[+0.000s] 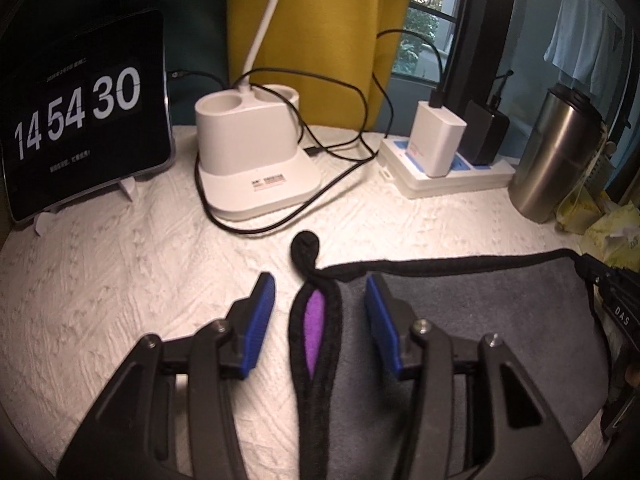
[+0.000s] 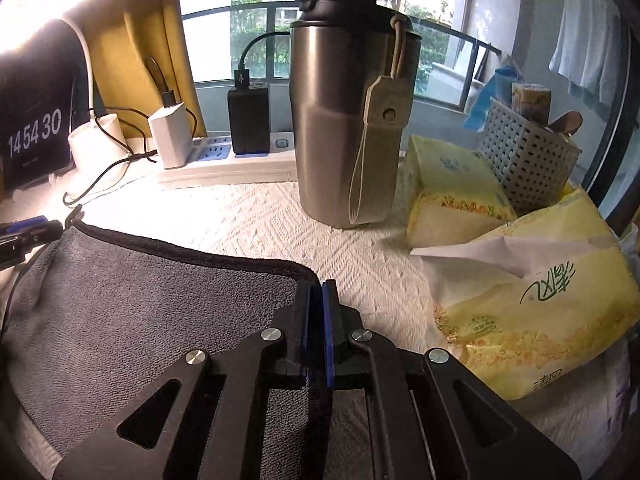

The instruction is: Fold towel

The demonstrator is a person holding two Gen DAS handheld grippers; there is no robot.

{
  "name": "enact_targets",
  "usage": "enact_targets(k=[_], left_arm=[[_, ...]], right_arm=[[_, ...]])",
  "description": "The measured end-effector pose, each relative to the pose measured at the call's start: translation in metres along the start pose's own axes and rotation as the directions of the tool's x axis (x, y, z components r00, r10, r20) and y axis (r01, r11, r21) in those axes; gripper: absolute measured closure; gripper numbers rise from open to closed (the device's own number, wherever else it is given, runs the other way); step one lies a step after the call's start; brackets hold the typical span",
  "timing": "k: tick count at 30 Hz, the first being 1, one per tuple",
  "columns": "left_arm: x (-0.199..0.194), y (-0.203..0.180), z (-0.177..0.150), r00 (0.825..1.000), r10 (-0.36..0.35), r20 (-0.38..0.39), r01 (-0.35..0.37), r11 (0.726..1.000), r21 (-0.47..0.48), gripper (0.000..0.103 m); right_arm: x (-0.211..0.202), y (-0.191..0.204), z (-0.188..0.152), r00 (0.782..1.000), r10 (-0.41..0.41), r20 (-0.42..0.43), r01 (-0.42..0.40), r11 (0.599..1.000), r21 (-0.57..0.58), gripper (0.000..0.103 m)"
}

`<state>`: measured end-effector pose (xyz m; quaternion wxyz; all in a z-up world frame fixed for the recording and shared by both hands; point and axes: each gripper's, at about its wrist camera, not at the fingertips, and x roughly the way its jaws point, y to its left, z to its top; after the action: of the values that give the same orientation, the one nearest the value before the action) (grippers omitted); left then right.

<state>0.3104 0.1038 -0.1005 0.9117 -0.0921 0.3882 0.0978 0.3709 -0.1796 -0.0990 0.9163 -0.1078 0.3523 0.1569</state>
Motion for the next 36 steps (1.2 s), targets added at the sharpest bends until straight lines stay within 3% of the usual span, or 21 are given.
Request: enact_targets(k=[4, 6, 8, 36], left_arm=[[-0.008, 0.0, -0.001, 1.0, 0.004, 0.006, -0.004, 1.0, 0.0, 0.054], [-0.012, 0.0, -0.001, 1.0, 0.004, 0.01, -0.004, 1.0, -0.001, 0.054], [-0.018, -0.001, -0.002, 1.0, 0.001, 0.018, -0.001, 1.0, 0.001, 0.054], [-0.108, -0.012, -0.011, 0.987, -0.039, 0.158, 0.035, 0.999, 0.025, 0.054]], right_arm=[[-0.004, 0.0, 0.0, 1.0, -0.005, -0.004, 0.005, 1.0, 0.01, 0.088], [-0.008, 0.001, 0.001, 1.0, -0.008, 0.003, 0.008, 1.0, 0.01, 0.075], [-0.013, 0.001, 0.002, 1.0, -0.006, 0.014, 0.005, 1.0, 0.013, 0.071], [-0.101, 0.015, -0.009, 0.993, -0.01, 0.12, 0.007, 1.0, 0.025, 0.069]])
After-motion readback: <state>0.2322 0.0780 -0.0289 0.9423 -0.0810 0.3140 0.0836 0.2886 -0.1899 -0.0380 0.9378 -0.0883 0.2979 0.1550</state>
